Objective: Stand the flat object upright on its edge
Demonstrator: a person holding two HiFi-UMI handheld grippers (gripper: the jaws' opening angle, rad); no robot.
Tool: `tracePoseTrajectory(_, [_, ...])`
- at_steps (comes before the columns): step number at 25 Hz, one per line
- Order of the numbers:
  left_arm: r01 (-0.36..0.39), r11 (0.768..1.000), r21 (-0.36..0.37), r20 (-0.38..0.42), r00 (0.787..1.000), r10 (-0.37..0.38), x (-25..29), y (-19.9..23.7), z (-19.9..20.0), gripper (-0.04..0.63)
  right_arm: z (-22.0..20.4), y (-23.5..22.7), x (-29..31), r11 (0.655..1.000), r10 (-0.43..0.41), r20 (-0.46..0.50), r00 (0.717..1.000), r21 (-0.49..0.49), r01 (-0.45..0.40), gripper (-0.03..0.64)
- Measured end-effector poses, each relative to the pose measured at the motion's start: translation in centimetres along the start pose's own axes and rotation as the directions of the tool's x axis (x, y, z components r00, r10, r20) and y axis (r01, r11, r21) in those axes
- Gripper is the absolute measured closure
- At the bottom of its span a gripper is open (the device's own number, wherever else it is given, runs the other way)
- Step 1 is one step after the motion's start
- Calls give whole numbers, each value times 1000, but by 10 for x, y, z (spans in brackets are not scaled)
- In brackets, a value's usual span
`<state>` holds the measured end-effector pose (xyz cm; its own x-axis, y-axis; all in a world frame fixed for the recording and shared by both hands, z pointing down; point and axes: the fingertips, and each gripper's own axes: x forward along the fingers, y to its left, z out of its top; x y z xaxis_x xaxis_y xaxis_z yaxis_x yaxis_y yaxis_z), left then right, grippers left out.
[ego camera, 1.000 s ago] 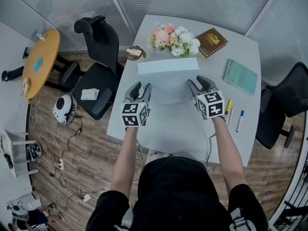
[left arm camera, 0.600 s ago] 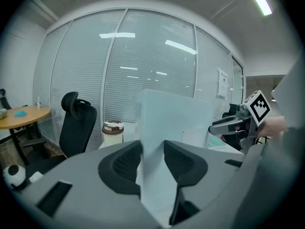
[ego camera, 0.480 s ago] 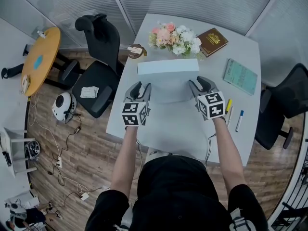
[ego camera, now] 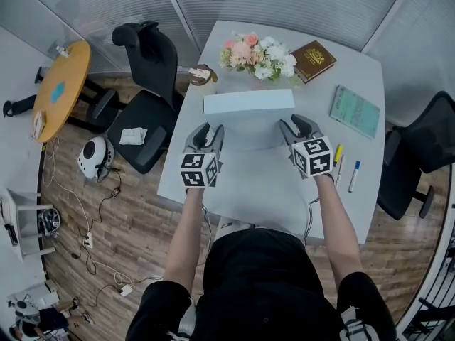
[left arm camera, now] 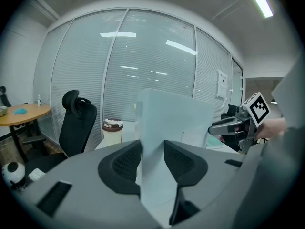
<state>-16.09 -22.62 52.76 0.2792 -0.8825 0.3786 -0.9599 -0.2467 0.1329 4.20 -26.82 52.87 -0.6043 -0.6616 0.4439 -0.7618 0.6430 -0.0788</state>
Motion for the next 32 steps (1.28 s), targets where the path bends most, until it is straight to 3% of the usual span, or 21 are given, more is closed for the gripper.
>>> tracePoseTrajectory(18, [-3, 1000, -2, -4, 1000, 3, -17, -12, -9, 420, -9, 9, -18, 1000, 14, -8, 1000, -11, -14, 466])
tracePoseTrajectory(32, [-11, 999, -49, 3, 1000, 11, -26, -19, -12, 422, -13, 13, -27, 1000, 9, -12, 1000, -3, -9, 456])
